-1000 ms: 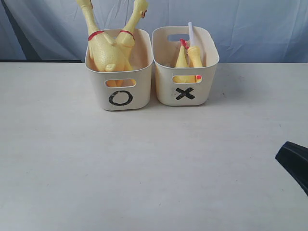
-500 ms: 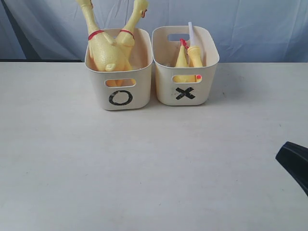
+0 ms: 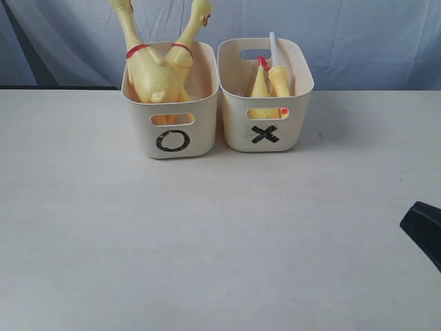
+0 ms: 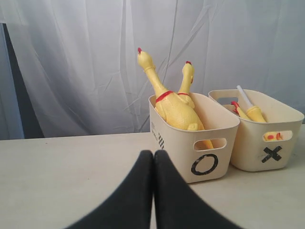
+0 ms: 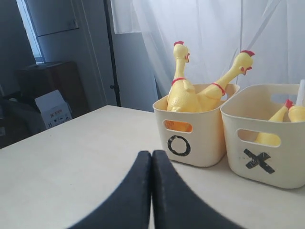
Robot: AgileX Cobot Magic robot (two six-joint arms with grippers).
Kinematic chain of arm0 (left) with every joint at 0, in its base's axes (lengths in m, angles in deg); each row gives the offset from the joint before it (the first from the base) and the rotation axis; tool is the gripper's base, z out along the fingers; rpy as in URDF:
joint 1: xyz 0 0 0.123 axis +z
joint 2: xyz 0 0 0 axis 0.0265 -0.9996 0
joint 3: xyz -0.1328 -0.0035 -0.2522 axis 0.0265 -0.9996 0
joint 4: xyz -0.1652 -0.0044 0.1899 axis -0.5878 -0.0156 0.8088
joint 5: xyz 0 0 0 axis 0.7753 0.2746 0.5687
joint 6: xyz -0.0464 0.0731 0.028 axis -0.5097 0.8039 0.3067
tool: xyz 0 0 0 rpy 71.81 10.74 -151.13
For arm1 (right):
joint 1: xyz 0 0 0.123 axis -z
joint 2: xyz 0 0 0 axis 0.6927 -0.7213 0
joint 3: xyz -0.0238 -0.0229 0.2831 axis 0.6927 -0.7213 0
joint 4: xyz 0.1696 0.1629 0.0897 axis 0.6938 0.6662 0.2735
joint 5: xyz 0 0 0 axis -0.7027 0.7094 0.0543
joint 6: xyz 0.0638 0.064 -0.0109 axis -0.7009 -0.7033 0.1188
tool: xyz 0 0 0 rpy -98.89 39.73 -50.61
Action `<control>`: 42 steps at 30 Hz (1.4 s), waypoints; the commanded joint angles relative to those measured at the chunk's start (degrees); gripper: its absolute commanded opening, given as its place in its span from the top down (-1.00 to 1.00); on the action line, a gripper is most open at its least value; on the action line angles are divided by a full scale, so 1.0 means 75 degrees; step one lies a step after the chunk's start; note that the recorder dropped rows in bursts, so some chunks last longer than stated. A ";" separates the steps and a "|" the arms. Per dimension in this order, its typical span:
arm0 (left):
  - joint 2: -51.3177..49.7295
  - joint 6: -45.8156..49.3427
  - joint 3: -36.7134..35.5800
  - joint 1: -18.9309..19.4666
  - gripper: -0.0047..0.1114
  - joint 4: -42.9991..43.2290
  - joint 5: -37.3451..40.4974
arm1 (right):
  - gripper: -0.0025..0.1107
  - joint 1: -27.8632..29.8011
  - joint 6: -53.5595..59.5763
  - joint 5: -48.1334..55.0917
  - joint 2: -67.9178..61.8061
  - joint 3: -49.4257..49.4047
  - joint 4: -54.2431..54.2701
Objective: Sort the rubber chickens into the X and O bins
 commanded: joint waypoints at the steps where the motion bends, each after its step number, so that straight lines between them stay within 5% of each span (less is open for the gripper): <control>1: 0.0041 0.0018 -0.0005 -0.0019 0.92 -0.0035 0.0026 | 0.97 0.0339 0.0012 0.0131 0.0640 -0.0004 -0.0002; 20: 0.0041 0.0018 -0.0005 0.0041 0.92 -0.0035 0.0011 | 0.97 0.2909 0.0012 0.0183 0.1285 -0.0004 -0.0002; 30: 0.0041 0.0018 -0.0005 0.2021 0.92 -0.0030 0.0011 | 0.97 0.3336 0.0012 0.0178 0.1285 -0.0004 -0.0002; 42: 0.0041 0.0018 -0.0005 0.2018 0.92 -0.0030 0.0011 | 0.97 0.3336 0.0012 0.0178 0.1285 -0.0004 -0.0002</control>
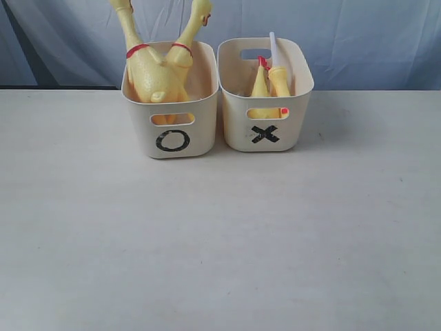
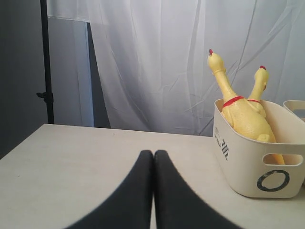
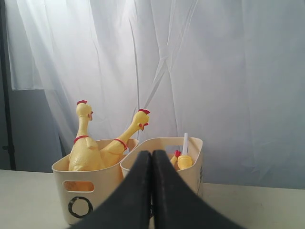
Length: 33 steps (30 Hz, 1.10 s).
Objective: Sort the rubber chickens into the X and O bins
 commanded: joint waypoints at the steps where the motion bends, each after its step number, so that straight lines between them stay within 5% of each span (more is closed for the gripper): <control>1: 0.0041 0.0014 -0.0005 0.0005 0.92 -0.0026 -0.0039 | 0.97 0.0058 0.0012 -0.0023 0.0038 -0.0004 -0.0002; 16: 0.0041 0.0014 -0.0005 0.0005 0.92 -0.0026 -0.0052 | 0.97 0.0066 0.0012 0.0006 0.0038 0.0012 -0.0266; 33: 0.0041 0.0014 -0.1322 0.0005 0.92 -0.0079 -0.2174 | 0.97 0.0115 0.0012 -0.0024 0.0038 0.0031 -1.0357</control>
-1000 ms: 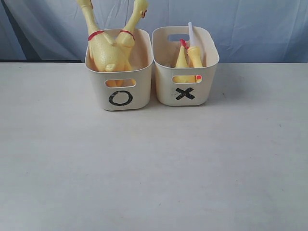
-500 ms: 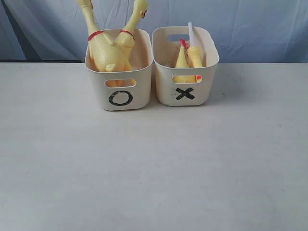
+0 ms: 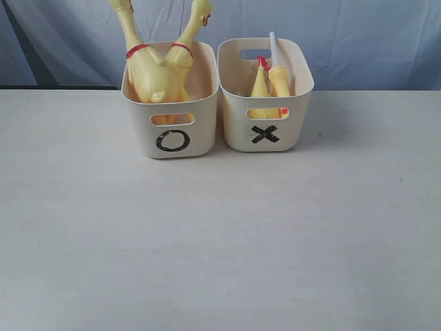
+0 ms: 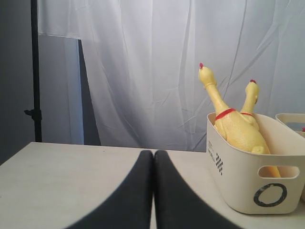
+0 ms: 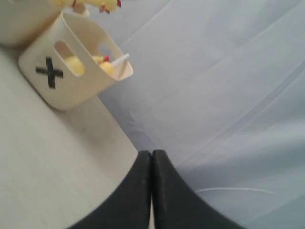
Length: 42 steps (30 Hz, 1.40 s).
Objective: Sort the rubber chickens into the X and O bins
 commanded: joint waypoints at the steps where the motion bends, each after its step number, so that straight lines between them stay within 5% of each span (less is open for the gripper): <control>1: 0.0041 0.0014 -0.0414 0.0005 0.92 -0.0031 -0.0609 | 0.97 0.0037 0.0012 0.0009 0.0038 0.0031 -0.2874; 10: 0.0041 0.0014 -0.1092 0.0005 0.92 -0.0031 -0.0667 | 0.97 0.0037 0.0012 -0.0027 0.0038 -0.0061 -0.5084; 42: 0.0041 0.0014 -0.1393 -0.0047 0.92 0.0029 0.0179 | 0.97 0.0037 -0.0004 0.0130 0.0038 -0.0626 -0.5033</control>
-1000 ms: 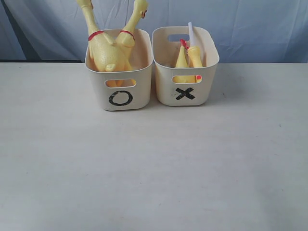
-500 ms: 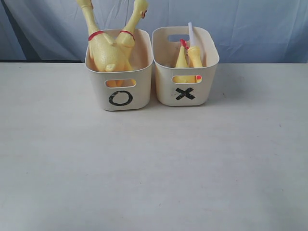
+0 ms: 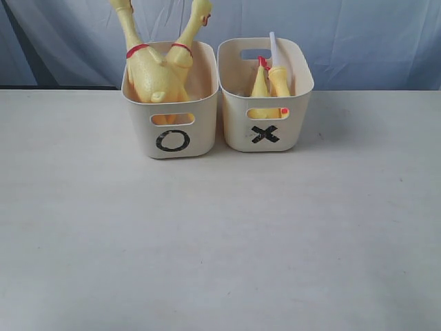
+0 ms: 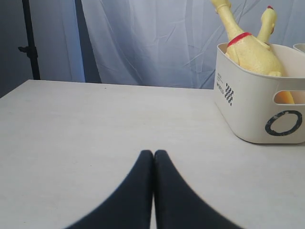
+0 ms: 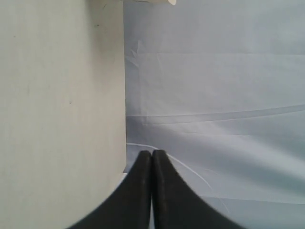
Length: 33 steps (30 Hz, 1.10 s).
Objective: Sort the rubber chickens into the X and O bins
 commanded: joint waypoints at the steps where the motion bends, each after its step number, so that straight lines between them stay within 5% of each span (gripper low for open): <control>1: 0.0041 0.0014 -0.0027 -0.0047 0.92 0.0029 0.0057 | 0.97 0.0037 -0.0022 -0.0146 0.0038 -0.0028 0.0034; 10: 0.0041 0.0014 -0.0027 -0.0047 0.92 0.0050 -0.0040 | 0.97 0.0037 -0.0545 -0.0201 0.0038 -0.0028 0.0214; 21: 0.0041 0.0014 -0.0027 -0.0047 0.92 0.0050 -0.0040 | 0.97 0.0037 -0.7947 -0.0254 0.0038 -0.0028 0.0379; 33: 0.0041 0.0014 -0.0027 -0.0047 0.92 0.0050 -0.0040 | 0.97 0.0037 -1.0614 -0.0239 0.0038 -0.0028 0.0379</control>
